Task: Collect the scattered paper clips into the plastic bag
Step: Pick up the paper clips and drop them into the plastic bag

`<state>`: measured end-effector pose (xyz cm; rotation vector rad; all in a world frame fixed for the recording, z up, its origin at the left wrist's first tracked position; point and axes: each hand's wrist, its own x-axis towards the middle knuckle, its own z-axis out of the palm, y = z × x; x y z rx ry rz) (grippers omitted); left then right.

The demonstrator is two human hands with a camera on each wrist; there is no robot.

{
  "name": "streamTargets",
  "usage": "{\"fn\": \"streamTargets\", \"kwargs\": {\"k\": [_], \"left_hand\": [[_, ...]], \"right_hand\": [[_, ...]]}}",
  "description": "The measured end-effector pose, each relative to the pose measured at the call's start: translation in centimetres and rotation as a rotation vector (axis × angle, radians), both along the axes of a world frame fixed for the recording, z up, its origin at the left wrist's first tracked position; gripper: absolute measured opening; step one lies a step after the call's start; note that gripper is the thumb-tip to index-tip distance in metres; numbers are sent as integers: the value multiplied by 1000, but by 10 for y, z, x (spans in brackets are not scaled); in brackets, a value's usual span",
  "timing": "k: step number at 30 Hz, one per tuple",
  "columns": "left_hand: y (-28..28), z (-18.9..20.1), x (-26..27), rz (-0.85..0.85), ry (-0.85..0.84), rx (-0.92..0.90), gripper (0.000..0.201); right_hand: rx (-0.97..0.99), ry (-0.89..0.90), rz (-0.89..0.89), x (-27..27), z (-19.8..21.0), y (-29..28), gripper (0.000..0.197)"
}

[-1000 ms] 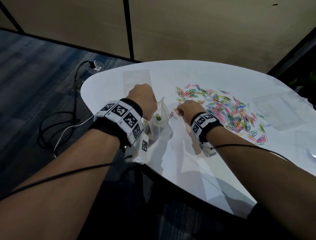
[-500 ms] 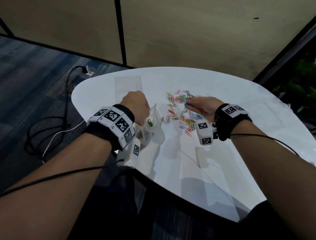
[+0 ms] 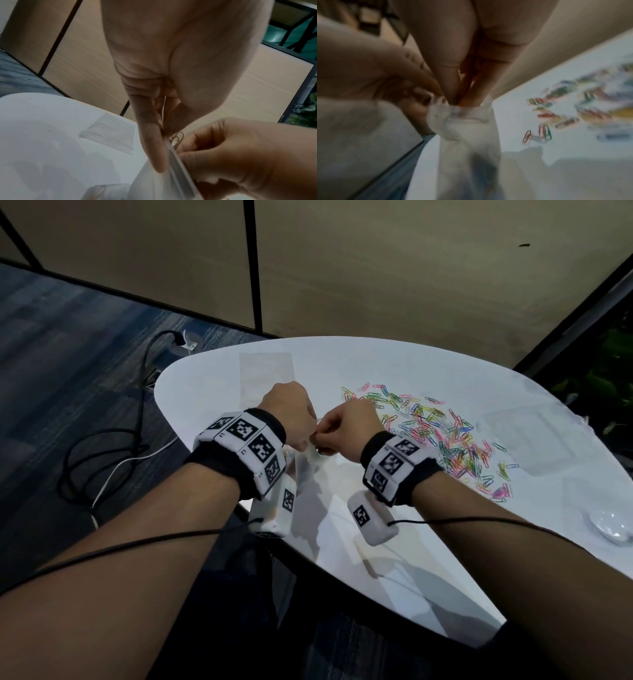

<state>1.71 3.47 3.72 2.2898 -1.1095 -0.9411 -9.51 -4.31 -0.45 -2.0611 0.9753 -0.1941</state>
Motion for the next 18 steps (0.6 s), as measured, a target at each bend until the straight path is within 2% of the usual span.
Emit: {"fn": "streamTargets", "kwargs": {"k": [2, 4, 5, 8, 10, 12, 16, 18], "left_hand": [[1, 0, 0, -5, 6, 1, 30], [2, 0, 2, 2, -6, -7, 29], [2, 0, 4, 7, -22, -10, 28], [2, 0, 10, 11, -86, 10, 28], [3, 0, 12, 4, -105, 24, 30], [4, -1, 14, -3, -120, 28, 30], [3, -3, 18, -3, -118, 31, 32], [2, -3, 17, -13, -114, 38, 34]], "right_hand": [[-250, 127, 159, 7, -1, 4, 12], [-297, 208, 278, 11, 4, 5, 20], [-258, 198, 279, 11, 8, 3, 24], [-130, 32, 62, 6, 19, -19, 34], [-193, 38, -34, -1, 11, -42, 39], [-350, 219, 105, -10, -10, -57, 39], [-618, 616, 593, -28, -66, -48, 50], [-715, 716, 682, -34, -85, -42, 56]]}}
